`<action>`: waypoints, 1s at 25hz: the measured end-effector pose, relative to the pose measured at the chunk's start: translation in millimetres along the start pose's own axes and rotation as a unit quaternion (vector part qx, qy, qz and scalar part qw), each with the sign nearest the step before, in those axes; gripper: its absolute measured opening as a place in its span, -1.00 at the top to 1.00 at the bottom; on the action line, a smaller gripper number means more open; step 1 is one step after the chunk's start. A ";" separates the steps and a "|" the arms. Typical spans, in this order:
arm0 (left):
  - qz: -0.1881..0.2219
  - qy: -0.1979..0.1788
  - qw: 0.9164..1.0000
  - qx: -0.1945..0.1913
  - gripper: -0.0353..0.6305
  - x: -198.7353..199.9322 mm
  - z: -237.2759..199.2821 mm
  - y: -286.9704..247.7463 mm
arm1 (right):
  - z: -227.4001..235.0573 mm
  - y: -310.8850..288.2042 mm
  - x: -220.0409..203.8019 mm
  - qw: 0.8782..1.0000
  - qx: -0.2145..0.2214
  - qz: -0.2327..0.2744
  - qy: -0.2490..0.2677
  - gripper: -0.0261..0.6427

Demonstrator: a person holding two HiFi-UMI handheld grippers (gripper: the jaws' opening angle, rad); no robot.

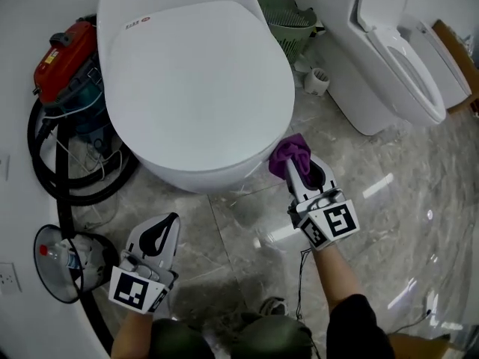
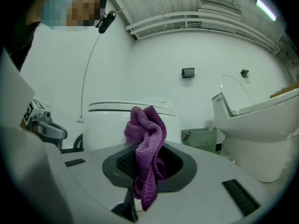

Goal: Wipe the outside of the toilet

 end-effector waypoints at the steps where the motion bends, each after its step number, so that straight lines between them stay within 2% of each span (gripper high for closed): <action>1: 0.000 -0.001 1.000 0.002 0.89 1.2 0.4 0.7 | 11.6 -4.3 -3.2 1.000 -0.013 0.002 -0.009 0.72; 7: -0.003 -0.014 1.000 -0.004 0.89 4.4 3.1 9.8 | 62.6 -34.2 -27.1 0.994 -0.096 0.000 -0.055 0.72; 12: -0.008 -0.018 1.000 0.000 0.89 5.5 -0.2 20.3 | 61.5 -28.7 -26.3 0.992 -0.119 0.015 -0.048 0.73; 17: -0.001 -0.021 1.000 0.007 0.89 2.1 -11.2 32.6 | 28.0 8.5 -23.5 0.992 -0.117 0.036 -0.017 0.73; 21: 0.018 -0.016 1.000 0.004 0.89 2.5 -18.2 35.9 | -19.4 43.2 -31.2 0.994 -0.099 0.035 0.013 0.73; 23: 0.025 -0.016 1.000 0.001 0.89 2.6 -20.7 35.3 | -49.4 54.0 -38.9 0.996 -0.079 0.032 0.027 0.73; 25: 0.021 -0.017 1.000 -0.003 0.89 0.3 -22.8 35.3 | -84.0 57.2 -46.4 0.998 -0.038 0.031 0.042 0.73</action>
Point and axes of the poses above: the fingertips, and each gripper's own axes: y backward along the fingers, z to its right, x out of its top, the point moved 5 cm from there along y, backward along the fingers, and after that the axes turned 1 degree about x, right-handed, at the moved point
